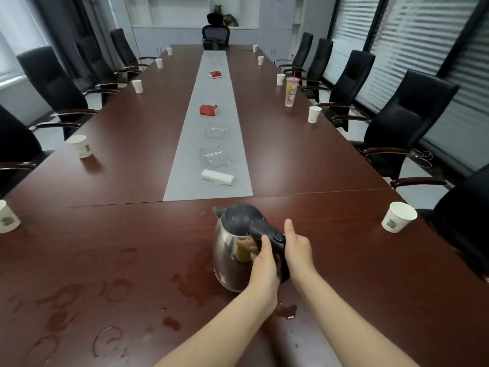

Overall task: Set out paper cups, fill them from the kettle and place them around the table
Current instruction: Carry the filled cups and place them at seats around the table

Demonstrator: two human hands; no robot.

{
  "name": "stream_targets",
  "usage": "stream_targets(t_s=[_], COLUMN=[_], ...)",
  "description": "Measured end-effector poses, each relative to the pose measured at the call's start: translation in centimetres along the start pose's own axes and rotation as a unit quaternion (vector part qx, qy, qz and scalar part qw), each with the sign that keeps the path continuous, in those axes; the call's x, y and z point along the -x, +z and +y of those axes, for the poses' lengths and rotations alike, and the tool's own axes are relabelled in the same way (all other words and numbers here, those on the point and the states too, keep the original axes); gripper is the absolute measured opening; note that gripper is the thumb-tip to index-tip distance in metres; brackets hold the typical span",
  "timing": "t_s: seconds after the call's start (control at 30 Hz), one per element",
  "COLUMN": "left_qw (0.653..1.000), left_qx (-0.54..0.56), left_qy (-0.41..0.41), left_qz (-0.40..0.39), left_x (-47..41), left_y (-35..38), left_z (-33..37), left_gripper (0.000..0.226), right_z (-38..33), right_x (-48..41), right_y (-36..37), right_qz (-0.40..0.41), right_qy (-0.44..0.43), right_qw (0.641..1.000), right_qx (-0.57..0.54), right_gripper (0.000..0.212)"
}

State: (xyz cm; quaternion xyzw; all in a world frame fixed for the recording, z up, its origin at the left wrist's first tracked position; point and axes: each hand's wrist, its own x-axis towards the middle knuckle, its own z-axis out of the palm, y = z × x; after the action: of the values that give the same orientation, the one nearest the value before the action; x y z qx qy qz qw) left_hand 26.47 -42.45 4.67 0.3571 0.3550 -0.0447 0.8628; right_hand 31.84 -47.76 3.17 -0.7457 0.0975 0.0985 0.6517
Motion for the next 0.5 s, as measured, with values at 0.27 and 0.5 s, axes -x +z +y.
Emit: stream_targets(t_s=[0.27, 0.5], left_qw=[0.995, 0.988], left_qx=[0.057, 0.01], left_qy=[0.078, 0.148], left_qz=[-0.005, 0.042], left_x=[-2.8, -8.3], left_y=[8.4, 12.4], left_z=[-2.0, 0.1], left_gripper=[0.042, 0.049], right_z=[-3.4, -5.6], right_x=[-7.8, -15.4], right_y=[-5.3, -4.3], right_qz=[-0.093, -0.154], right_qy=[-0.012, -0.021], right_qw=[0.994, 0.985], right_qx=[0.054, 0.072], right_gripper=[0.054, 0.059])
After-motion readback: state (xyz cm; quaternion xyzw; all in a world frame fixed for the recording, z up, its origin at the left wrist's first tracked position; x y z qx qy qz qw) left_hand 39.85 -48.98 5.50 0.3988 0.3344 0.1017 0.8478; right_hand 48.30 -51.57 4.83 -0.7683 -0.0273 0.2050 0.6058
